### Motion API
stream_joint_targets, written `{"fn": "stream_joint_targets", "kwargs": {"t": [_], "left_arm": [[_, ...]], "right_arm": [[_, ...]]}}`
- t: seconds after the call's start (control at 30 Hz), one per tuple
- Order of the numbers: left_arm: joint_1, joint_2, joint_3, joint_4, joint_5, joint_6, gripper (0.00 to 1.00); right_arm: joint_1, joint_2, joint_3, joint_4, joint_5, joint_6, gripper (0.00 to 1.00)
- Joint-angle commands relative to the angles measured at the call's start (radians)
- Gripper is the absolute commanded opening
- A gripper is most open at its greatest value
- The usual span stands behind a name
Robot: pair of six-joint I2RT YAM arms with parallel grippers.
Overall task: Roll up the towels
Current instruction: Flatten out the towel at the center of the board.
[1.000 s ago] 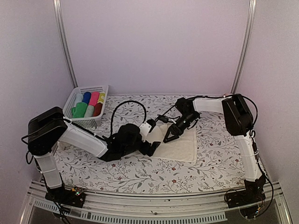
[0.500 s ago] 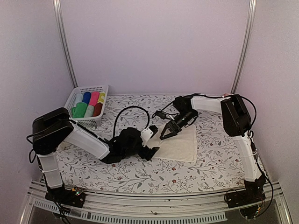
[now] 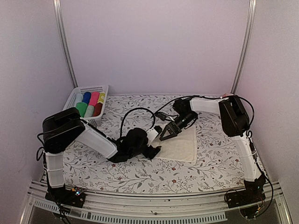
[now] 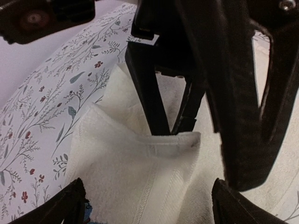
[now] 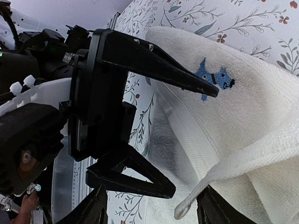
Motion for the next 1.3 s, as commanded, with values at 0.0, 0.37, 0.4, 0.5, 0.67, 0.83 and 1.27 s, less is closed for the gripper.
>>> {"fn": "stream_joint_targets", "kwargs": {"t": [0.0, 0.37, 0.4, 0.5, 0.67, 0.83, 1.27], "left_arm": [[-0.016, 0.032, 0.027, 0.073, -0.037, 0.031, 0.94], [-0.05, 0.075, 0.004, 0.224, -0.13, 0.065, 0.92], [-0.054, 0.07, -0.011, 0.256, -0.133, 0.072, 0.91], [-0.063, 0.06, -0.039, 0.324, -0.145, 0.09, 0.85], [-0.074, 0.061, -0.047, 0.383, -0.17, 0.112, 0.77], [-0.085, 0.068, -0.049, 0.43, -0.171, 0.13, 0.77], [-0.093, 0.092, -0.028, 0.408, -0.241, 0.09, 0.58]], "right_arm": [[0.006, 0.021, 0.018, -0.029, -0.061, -0.031, 0.65], [0.005, 0.023, 0.019, -0.053, -0.12, -0.062, 0.66], [0.005, 0.026, 0.018, -0.053, -0.122, -0.062, 0.66], [0.005, 0.03, 0.018, -0.055, -0.133, -0.062, 0.66], [0.006, 0.028, 0.018, -0.058, -0.138, -0.066, 0.66], [0.005, 0.034, 0.019, -0.058, -0.145, -0.066, 0.66], [0.006, 0.031, 0.019, -0.061, -0.148, -0.071, 0.66]]}}
